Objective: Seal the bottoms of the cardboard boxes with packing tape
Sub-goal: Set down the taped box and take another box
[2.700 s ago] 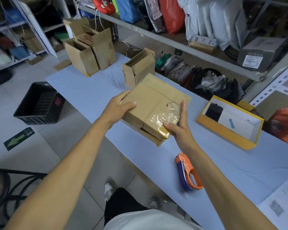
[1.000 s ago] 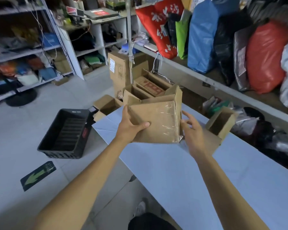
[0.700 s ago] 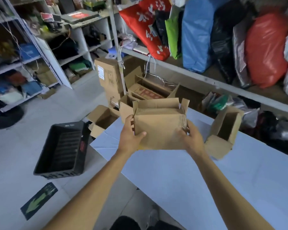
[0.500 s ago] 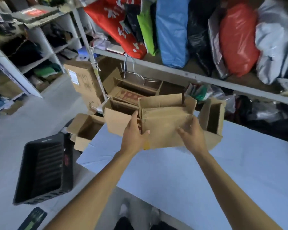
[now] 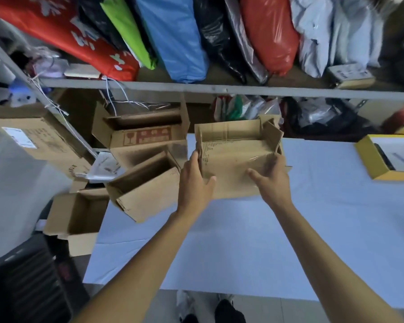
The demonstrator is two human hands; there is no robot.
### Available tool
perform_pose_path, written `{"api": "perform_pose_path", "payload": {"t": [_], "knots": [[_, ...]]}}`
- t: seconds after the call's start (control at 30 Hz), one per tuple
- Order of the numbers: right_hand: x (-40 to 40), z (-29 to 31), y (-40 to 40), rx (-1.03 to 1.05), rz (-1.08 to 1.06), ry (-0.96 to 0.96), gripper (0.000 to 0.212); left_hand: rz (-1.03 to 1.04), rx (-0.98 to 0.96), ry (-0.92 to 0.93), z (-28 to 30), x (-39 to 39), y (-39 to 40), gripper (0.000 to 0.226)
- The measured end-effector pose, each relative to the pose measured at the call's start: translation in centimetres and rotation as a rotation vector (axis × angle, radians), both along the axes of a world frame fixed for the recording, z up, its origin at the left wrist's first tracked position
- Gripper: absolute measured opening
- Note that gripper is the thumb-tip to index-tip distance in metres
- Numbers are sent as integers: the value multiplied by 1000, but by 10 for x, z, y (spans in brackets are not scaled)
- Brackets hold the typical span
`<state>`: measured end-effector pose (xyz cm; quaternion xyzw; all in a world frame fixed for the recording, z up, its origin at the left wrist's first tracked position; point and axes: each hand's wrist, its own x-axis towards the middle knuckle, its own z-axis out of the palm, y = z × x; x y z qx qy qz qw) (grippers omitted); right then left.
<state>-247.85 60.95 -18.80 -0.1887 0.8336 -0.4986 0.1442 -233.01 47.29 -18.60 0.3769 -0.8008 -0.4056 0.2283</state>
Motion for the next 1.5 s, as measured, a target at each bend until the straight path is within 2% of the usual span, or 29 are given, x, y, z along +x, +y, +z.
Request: {"api": "perform_pose_path", "payload": {"t": [0.2, 0.5, 0.73, 0.83, 1.0, 1.23, 1.33, 1.5], "knots": [[1, -7, -6, -14, -44, 18, 65, -56, 76, -7, -2, -11, -15, 78], [-35, -29, 9, 113, -117, 32, 61, -192, 236, -31, -27, -48, -2, 77], [-50, -68, -35, 127, -34, 34, 50, -23, 264, 5, -71, -71, -32, 82], [-51, -94, -52, 106, -24, -33, 44, 25, 251, 33, -90, -82, -40, 84], [-61, -111, -68, 17, 23, -45, 56, 50, 176, 36, -118, -95, -47, 98], [-60, -94, -55, 144, 128, -27, 87, 5, 58, -61, -103, -80, -43, 110], [-45, -77, -38, 200, 106, 87, 95, -53, -114, -118, -83, -66, -27, 109], [-30, -32, -2, 255, 127, 413, 84, -290, -431, -225, -39, -65, 13, 100]]}}
